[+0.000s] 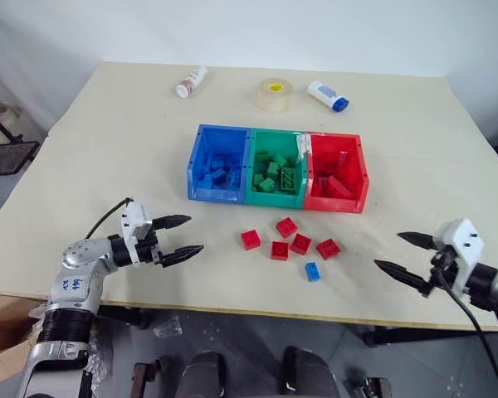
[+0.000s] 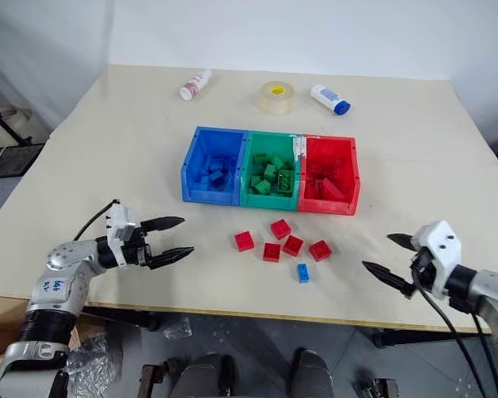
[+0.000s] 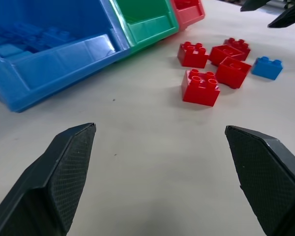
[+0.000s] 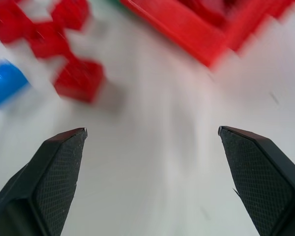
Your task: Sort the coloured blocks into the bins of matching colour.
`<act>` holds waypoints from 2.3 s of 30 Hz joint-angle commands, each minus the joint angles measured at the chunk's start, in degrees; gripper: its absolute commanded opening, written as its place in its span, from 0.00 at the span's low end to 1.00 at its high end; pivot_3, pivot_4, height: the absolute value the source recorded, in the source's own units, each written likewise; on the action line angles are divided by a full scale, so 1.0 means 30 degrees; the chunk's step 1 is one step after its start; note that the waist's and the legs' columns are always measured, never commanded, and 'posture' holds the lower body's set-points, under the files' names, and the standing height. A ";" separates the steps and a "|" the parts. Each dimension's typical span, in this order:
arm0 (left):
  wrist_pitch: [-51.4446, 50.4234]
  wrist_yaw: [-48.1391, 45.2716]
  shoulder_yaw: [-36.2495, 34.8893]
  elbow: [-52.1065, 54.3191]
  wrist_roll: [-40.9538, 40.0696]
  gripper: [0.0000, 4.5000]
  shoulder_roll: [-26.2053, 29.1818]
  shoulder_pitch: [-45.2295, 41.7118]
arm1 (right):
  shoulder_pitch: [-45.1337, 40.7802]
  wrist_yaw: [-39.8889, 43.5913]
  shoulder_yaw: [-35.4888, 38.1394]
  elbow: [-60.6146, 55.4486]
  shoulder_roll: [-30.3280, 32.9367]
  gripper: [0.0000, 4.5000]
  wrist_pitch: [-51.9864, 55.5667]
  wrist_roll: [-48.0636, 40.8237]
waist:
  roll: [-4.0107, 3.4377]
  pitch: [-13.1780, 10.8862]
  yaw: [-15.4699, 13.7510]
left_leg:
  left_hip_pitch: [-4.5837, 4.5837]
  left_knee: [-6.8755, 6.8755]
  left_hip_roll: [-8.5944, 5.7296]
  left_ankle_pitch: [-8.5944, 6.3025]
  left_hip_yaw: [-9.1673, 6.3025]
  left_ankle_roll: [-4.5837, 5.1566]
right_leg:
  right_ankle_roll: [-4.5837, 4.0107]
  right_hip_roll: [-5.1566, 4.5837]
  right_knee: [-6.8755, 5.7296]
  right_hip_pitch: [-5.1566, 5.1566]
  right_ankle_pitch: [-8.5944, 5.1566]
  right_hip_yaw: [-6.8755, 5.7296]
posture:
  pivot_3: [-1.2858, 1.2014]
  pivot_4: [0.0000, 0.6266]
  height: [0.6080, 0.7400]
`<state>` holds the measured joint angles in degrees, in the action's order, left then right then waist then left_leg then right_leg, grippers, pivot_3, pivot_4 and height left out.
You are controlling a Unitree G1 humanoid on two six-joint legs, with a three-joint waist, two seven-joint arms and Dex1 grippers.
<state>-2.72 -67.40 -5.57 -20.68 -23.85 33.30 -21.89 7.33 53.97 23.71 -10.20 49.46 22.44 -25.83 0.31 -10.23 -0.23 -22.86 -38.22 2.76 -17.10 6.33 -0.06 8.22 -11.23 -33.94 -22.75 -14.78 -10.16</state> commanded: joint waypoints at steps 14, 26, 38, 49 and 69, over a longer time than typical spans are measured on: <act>0.1627 -0.1572 0.0080 -0.0082 0.0196 1.00 -0.0262 0.0042 | -0.4341 0.0744 -0.4815 -0.1621 0.0057 1.00 0.2372 0.0052 | 0.0001 -0.0001 0.0157 | 0.0036 0.0004 0.0010 -0.0007 0.0026 0.0001 | -0.0001 0.0002 -0.0011 -0.0002 0.0000 0.0045 | 0.52 0.24 1.00; 0.1339 -0.0880 -0.0124 0.2321 -0.0190 1.00 -0.0556 0.1709 | -0.9436 0.2502 -0.9731 0.5042 -0.2042 0.96 -0.0617 0.3143 | 0.0005 0.0001 0.0163 | 0.0027 -0.0009 0.0007 -0.0012 0.0047 0.0004 | 0.0001 0.0005 -0.0013 -0.0009 0.0001 0.0043 | 0.52 0.24 1.00; 0.2728 -0.1543 -0.0206 0.1872 -0.0286 1.00 -0.0914 0.1633 | -0.8902 0.1081 -0.7527 0.2711 -0.2586 0.45 0.0029 0.1900 | 0.0004 0.0000 0.0156 | 0.0034 -0.0009 0.0011 -0.0013 0.0065 0.0001 | 0.0001 0.0004 -0.0017 -0.0010 0.0001 0.0056 | 0.52 0.24 1.00; 0.3536 -0.2049 0.0204 0.0253 0.0084 1.00 -0.1516 0.0524 | -1.6300 -0.2746 -0.6442 0.8230 -0.4629 0.45 -0.1485 0.3013 | 0.0004 0.0001 0.0409 | 0.0040 -0.0003 0.0016 -0.0013 0.0079 0.0001 | 0.0000 0.0010 -0.0043 -0.0033 0.0001 0.0078 | 0.52 0.24 1.00; 0.4591 -0.3254 0.0746 -0.2791 0.0392 1.00 -0.2035 -0.1667 | -1.1059 0.0787 -0.4882 0.2951 -0.2086 0.99 -0.0331 0.1125 | 0.0002 -0.0001 0.0487 | -0.0013 0.0019 0.0009 -0.0017 0.0133 0.0008 | 0.0010 0.0010 -0.0023 -0.0109 0.0007 0.0123 | 0.52 0.24 1.00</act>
<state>10.07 -76.42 -3.14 -28.49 -22.70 27.15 -25.90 -28.24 53.26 5.70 5.56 40.83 19.76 -18.79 0.31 -10.24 1.23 -22.91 -38.16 2.78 -17.15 6.73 -0.04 8.25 -11.20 -34.00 -23.09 -14.76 -9.79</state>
